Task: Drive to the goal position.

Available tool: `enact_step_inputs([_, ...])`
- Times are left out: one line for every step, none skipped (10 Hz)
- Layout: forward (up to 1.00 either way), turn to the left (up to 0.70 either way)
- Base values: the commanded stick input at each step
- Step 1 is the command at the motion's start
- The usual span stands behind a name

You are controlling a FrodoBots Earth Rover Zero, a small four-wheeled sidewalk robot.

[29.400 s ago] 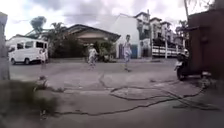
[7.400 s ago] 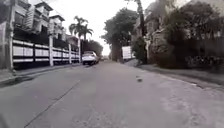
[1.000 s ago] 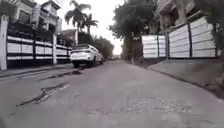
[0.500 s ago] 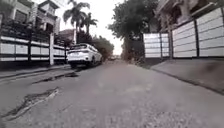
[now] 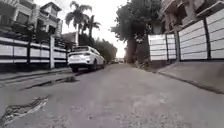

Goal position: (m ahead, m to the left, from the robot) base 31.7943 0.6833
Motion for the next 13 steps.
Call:
enact_step_inputs([1.00, -0.22])
enact_step_inputs([1.00, 0.04])
enact_step_inputs([1.00, 0.04])
enact_step_inputs([1.00, 0.04])
enact_step_inputs([1.00, 0.04])
enact_step_inputs([1.00, 0.04])
enact_step_inputs([1.00, 0.04])
enact_step_inputs([1.00, 0.04])
enact_step_inputs([1.00, -0.11])
enact_step_inputs([1.00, -0.36])
enact_step_inputs([1.00, -0.36])
enact_step_inputs([1.00, -0.36])
enact_step_inputs([1.00, -0.36])
